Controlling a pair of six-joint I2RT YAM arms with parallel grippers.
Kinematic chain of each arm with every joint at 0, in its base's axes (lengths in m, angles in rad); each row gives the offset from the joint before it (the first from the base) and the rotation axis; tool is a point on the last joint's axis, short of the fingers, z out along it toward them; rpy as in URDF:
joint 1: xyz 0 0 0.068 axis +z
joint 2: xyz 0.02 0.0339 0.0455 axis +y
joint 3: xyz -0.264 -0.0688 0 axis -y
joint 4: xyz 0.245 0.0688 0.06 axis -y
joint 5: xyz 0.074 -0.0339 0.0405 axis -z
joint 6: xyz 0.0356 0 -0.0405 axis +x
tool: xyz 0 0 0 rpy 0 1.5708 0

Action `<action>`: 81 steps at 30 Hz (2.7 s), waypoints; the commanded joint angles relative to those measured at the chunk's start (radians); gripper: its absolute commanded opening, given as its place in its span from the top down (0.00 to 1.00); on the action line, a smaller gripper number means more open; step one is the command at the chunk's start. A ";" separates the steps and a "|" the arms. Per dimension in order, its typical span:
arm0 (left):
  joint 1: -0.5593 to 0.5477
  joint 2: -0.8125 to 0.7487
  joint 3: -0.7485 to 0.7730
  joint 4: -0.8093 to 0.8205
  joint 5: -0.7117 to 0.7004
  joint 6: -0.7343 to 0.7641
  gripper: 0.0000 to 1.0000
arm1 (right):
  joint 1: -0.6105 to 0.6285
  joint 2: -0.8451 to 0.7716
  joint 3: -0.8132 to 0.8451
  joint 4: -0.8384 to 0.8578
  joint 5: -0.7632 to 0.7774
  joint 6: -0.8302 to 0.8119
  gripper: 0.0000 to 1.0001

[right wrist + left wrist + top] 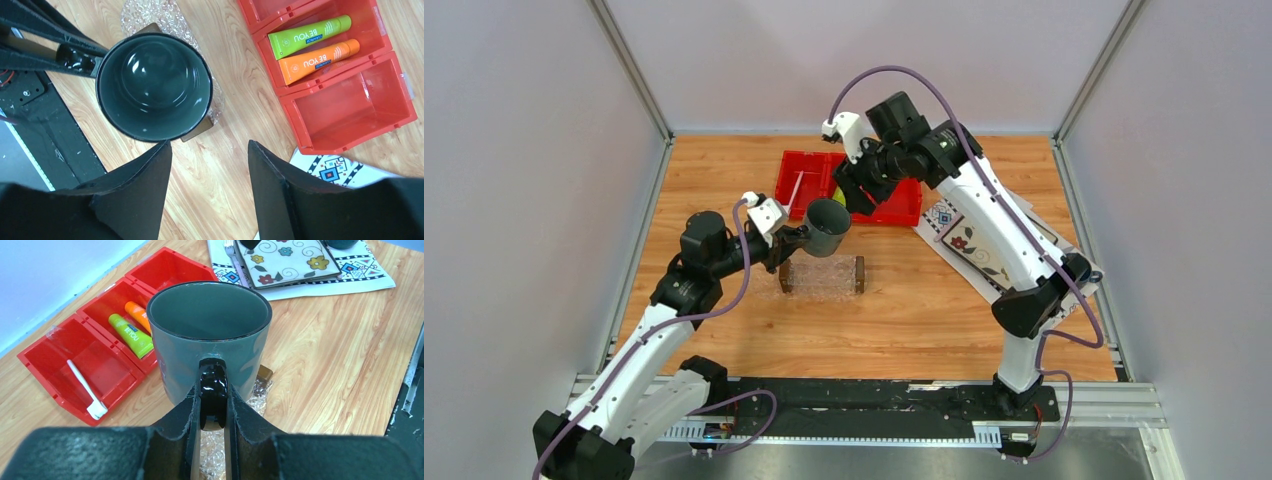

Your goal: Prepare toiletry sets of a toothbrush and toothpaste on the tray

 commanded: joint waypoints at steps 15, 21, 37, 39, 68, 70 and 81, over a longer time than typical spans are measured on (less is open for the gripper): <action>0.005 -0.036 0.069 0.105 0.039 0.000 1.00 | -0.017 0.128 0.053 0.060 -0.087 0.115 0.38; 0.005 -0.037 0.069 0.114 0.030 0.007 1.00 | -0.019 0.159 0.039 0.060 -0.133 0.122 0.40; 0.005 -0.039 0.055 0.135 0.012 0.015 1.00 | -0.019 0.194 0.033 0.041 -0.220 0.110 0.79; 0.005 -0.037 0.049 0.135 0.004 0.018 1.00 | -0.019 0.188 0.036 0.035 -0.231 0.093 0.86; 0.004 0.006 0.198 -0.159 -0.065 0.018 0.28 | -0.005 0.115 0.050 0.074 0.118 0.132 1.00; 0.004 0.042 0.253 -0.188 -0.088 -0.017 0.29 | 0.006 0.115 0.047 0.083 0.175 0.138 1.00; -0.006 0.196 0.443 -0.366 -0.231 -0.173 0.33 | 0.119 0.167 0.119 0.144 0.378 0.181 1.00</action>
